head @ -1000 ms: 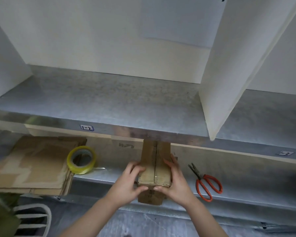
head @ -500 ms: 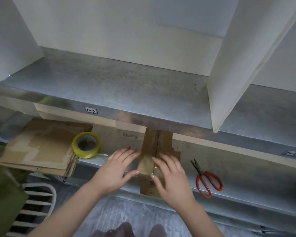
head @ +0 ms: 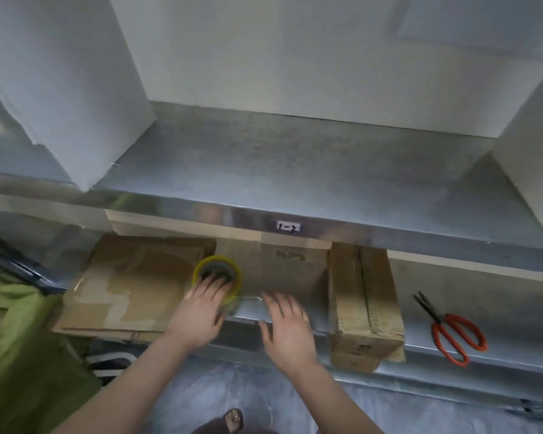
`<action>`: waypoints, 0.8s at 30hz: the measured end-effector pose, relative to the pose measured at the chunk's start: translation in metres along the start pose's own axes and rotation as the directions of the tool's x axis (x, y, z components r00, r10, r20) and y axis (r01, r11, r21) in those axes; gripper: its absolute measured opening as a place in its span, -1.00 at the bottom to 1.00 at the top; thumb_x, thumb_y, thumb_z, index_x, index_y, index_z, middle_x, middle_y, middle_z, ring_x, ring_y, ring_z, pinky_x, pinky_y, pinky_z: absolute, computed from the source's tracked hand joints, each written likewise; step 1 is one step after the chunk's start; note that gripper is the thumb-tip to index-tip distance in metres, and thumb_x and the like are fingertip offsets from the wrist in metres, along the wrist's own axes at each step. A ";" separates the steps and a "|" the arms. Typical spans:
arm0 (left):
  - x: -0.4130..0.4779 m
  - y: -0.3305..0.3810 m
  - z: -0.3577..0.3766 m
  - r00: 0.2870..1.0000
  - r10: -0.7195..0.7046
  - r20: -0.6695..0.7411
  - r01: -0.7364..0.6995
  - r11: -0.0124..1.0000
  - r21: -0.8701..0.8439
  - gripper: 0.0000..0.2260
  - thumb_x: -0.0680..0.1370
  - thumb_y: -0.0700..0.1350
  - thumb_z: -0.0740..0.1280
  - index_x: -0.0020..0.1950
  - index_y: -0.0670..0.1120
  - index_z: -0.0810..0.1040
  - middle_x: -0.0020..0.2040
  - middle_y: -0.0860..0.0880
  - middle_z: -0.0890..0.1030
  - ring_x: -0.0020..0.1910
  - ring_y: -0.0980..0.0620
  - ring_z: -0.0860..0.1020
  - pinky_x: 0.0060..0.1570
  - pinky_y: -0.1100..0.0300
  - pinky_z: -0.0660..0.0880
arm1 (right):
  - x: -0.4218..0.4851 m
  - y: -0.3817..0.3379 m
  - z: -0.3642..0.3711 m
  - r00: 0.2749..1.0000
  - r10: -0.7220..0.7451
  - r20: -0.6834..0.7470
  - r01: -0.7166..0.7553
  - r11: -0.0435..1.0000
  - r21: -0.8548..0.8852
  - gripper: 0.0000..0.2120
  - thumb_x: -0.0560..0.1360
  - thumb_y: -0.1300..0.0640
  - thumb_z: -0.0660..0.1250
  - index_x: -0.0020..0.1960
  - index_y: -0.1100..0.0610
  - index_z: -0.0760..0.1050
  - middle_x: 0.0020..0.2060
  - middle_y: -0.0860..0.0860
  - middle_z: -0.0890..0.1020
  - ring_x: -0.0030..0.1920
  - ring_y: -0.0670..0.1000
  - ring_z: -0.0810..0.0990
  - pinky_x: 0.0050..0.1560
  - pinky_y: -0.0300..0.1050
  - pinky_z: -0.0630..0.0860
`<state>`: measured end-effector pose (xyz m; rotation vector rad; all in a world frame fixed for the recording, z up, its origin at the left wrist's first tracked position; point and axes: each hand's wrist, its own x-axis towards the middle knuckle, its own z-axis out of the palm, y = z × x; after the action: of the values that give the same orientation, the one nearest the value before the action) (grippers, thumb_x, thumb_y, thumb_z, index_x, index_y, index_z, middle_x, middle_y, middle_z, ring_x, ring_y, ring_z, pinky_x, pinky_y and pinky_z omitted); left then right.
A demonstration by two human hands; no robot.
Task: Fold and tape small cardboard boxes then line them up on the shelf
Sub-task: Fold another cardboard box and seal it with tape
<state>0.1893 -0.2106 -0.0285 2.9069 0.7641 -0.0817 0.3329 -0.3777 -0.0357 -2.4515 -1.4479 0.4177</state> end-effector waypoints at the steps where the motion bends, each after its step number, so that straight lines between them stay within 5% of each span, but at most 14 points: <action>1: 0.003 -0.008 0.003 1.000 0.022 0.008 -0.023 1.000 0.013 -0.43 0.57 0.06 0.22 0.56 -0.01 0.18 0.53 -0.01 0.25 0.54 -0.03 0.11 0.44 0.08 -0.27 | 0.009 -0.003 0.006 1.000 0.030 0.008 -0.030 1.000 -0.003 -0.47 0.63 -0.10 0.06 0.56 -0.06 0.10 0.52 -0.02 0.24 0.52 0.03 0.15 0.49 -0.03 0.08; 7: 0.008 -0.030 0.012 0.994 0.078 0.080 -0.080 0.997 0.020 -0.45 0.53 0.02 0.25 0.51 -0.04 0.27 0.42 -0.06 0.40 0.46 -0.09 0.27 0.51 -0.01 0.03 | 0.046 -0.005 0.026 0.975 0.189 0.120 -0.187 0.982 -0.031 -0.48 0.61 -0.12 0.15 0.52 0.00 0.19 0.46 0.01 0.32 0.42 0.07 0.29 0.34 -0.06 0.28; 13: 0.014 -0.039 0.006 0.984 0.174 -0.024 -0.172 0.983 0.067 -0.63 0.24 -0.08 0.58 0.01 -0.05 0.63 -0.13 -0.02 0.65 -0.07 -0.06 0.62 0.12 0.06 0.52 | 0.063 -0.001 0.029 0.971 0.226 0.072 -0.226 0.974 -0.011 -0.76 0.56 -0.07 0.26 0.17 -0.05 0.54 0.19 -0.04 0.50 0.25 0.06 0.40 0.08 -0.10 0.39; 16: 0.018 -0.041 0.008 0.988 0.155 -0.009 -0.154 0.986 0.058 -0.67 0.30 -0.14 0.54 0.04 -0.04 0.61 -0.08 -0.02 0.65 0.00 -0.07 0.61 0.20 0.05 0.46 | 0.069 0.000 0.031 0.968 0.248 0.043 -0.250 0.967 0.044 -0.80 0.57 -0.02 0.26 0.09 0.00 0.60 0.12 0.00 0.54 0.20 0.07 0.41 0.03 -0.10 0.43; 20: 0.024 -0.044 0.010 0.989 0.141 0.053 -0.144 0.987 0.071 -0.70 0.56 -0.13 0.29 0.29 -0.02 0.45 0.23 -0.03 0.53 0.30 -0.06 0.41 0.42 0.10 0.12 | 0.070 -0.005 0.031 0.968 0.249 0.012 -0.249 0.965 0.076 -0.82 0.60 0.06 0.24 0.07 0.09 0.57 0.06 0.03 0.57 0.15 0.09 0.44 0.01 -0.08 0.40; 24: 0.022 -0.048 -0.014 0.978 0.193 0.079 -0.178 0.970 -0.168 -0.63 0.63 0.01 0.21 0.41 -0.04 0.37 0.37 -0.04 0.44 0.39 -0.03 0.32 0.40 0.17 0.10 | 0.053 -0.017 0.021 0.939 0.344 -0.027 -0.325 0.909 0.261 -0.89 0.60 0.13 0.22 -0.02 0.14 0.49 -0.09 0.08 0.59 -0.01 0.15 0.53 -0.11 -0.04 0.40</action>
<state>0.1851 -0.1561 -0.0220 2.7826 0.4574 -0.1320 0.3358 -0.3216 -0.0553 -2.4724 -0.8784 0.5400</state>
